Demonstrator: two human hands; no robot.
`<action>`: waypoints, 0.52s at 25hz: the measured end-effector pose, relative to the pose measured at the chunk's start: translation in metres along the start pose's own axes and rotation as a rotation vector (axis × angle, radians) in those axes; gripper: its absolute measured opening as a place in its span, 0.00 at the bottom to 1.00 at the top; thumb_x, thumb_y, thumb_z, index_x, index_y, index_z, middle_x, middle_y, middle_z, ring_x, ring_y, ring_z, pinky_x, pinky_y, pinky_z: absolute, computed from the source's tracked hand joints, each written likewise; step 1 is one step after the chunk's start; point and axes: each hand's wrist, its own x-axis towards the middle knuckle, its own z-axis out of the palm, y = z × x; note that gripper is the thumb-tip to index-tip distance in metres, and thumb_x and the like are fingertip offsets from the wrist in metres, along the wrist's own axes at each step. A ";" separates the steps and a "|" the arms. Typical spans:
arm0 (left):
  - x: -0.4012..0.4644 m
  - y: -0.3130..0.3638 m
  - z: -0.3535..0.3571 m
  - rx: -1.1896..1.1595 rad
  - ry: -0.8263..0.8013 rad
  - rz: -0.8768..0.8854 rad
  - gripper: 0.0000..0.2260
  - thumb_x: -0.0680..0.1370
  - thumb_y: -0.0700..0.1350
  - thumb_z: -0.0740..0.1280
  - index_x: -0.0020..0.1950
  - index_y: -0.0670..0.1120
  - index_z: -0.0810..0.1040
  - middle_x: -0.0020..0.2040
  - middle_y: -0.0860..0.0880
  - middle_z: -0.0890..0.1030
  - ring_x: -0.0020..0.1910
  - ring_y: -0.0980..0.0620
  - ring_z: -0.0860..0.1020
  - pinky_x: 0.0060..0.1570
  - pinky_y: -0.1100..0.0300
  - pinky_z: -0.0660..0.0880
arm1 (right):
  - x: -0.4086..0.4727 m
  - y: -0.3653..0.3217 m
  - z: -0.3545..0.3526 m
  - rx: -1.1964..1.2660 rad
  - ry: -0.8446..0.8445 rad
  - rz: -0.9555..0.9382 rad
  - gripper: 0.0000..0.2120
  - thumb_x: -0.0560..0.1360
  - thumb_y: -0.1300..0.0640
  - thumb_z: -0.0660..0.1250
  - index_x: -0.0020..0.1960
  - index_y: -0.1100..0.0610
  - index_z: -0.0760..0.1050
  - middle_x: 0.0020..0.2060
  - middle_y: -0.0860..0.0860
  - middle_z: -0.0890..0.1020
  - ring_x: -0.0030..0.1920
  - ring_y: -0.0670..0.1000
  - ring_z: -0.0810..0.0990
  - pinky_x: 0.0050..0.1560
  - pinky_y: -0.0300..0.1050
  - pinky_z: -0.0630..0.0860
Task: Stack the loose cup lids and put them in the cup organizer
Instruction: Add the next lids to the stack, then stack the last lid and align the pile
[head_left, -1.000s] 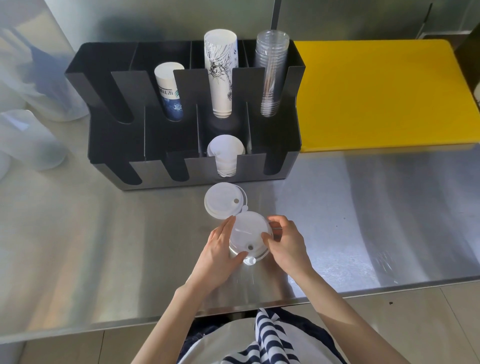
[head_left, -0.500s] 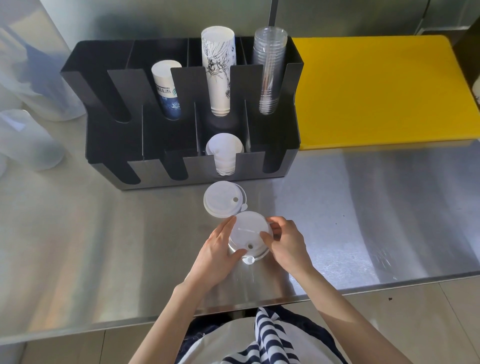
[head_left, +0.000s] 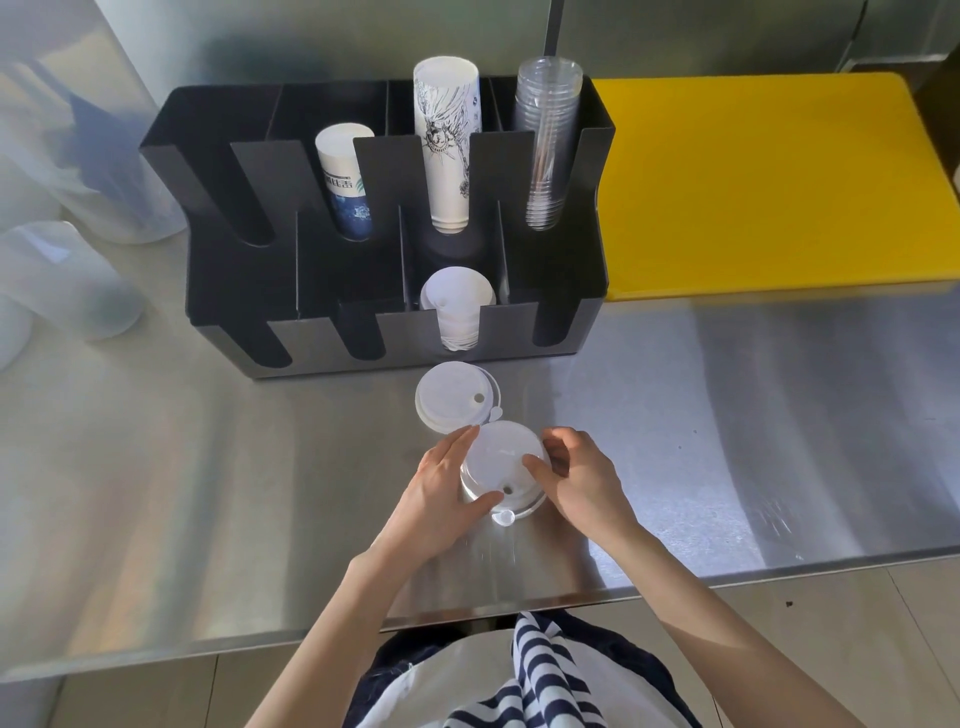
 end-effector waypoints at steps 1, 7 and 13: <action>0.001 0.001 -0.002 -0.015 0.042 0.010 0.30 0.71 0.46 0.69 0.70 0.46 0.61 0.72 0.47 0.65 0.70 0.47 0.64 0.65 0.60 0.60 | 0.002 -0.001 -0.001 -0.003 0.012 0.000 0.18 0.72 0.53 0.66 0.60 0.58 0.70 0.59 0.56 0.75 0.52 0.51 0.75 0.44 0.26 0.61; 0.013 -0.003 -0.021 -0.142 0.288 -0.245 0.20 0.75 0.44 0.64 0.65 0.43 0.66 0.62 0.43 0.71 0.56 0.41 0.73 0.55 0.57 0.67 | 0.028 -0.023 -0.003 -0.022 -0.048 -0.030 0.22 0.75 0.51 0.61 0.67 0.55 0.65 0.68 0.51 0.70 0.66 0.51 0.69 0.58 0.35 0.61; 0.034 -0.003 -0.032 -0.256 0.182 -0.559 0.08 0.76 0.47 0.59 0.44 0.42 0.68 0.53 0.44 0.69 0.48 0.43 0.70 0.48 0.57 0.65 | 0.060 -0.048 0.012 -0.066 -0.162 -0.045 0.22 0.76 0.52 0.59 0.69 0.55 0.62 0.66 0.53 0.73 0.67 0.53 0.68 0.64 0.42 0.63</action>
